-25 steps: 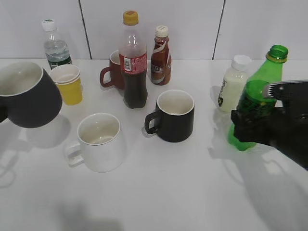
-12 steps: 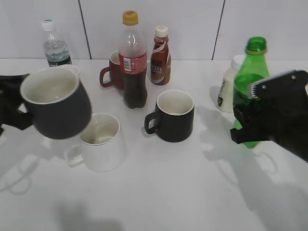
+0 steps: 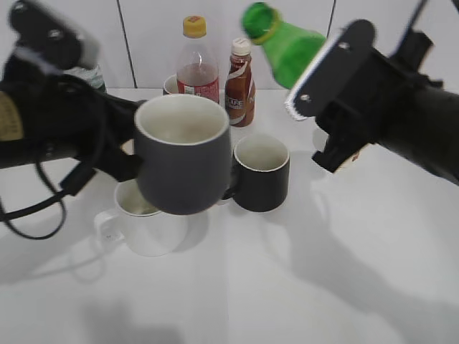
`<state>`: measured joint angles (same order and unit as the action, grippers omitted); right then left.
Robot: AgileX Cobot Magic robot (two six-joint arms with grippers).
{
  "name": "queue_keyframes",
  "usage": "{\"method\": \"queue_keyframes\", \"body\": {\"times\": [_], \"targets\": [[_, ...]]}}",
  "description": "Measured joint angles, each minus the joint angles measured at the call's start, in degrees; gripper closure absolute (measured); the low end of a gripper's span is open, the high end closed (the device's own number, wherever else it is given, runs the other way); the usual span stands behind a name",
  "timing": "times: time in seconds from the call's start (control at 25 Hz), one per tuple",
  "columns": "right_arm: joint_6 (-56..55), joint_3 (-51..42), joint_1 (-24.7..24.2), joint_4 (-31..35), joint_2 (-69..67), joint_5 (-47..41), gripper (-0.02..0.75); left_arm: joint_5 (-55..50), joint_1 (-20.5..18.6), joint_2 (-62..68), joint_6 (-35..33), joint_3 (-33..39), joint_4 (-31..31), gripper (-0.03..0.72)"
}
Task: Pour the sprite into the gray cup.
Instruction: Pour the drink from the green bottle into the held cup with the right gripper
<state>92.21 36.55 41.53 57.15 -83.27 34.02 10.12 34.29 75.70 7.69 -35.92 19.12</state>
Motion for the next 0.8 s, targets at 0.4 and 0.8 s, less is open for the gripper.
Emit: {"method": "queue_keyframes", "body": {"times": [0.4,0.8], "targets": [[21.94,2.48,3.22,-2.82,0.0,6.38,0.379,-5.1,4.39,3.8,0.0,-4.35,-0.78,0.635],[30.38,2.48,3.22,-5.14,0.0,8.81,0.379,-8.32,4.44,1.37,0.0,-4.41,-0.91,0.635]]}}
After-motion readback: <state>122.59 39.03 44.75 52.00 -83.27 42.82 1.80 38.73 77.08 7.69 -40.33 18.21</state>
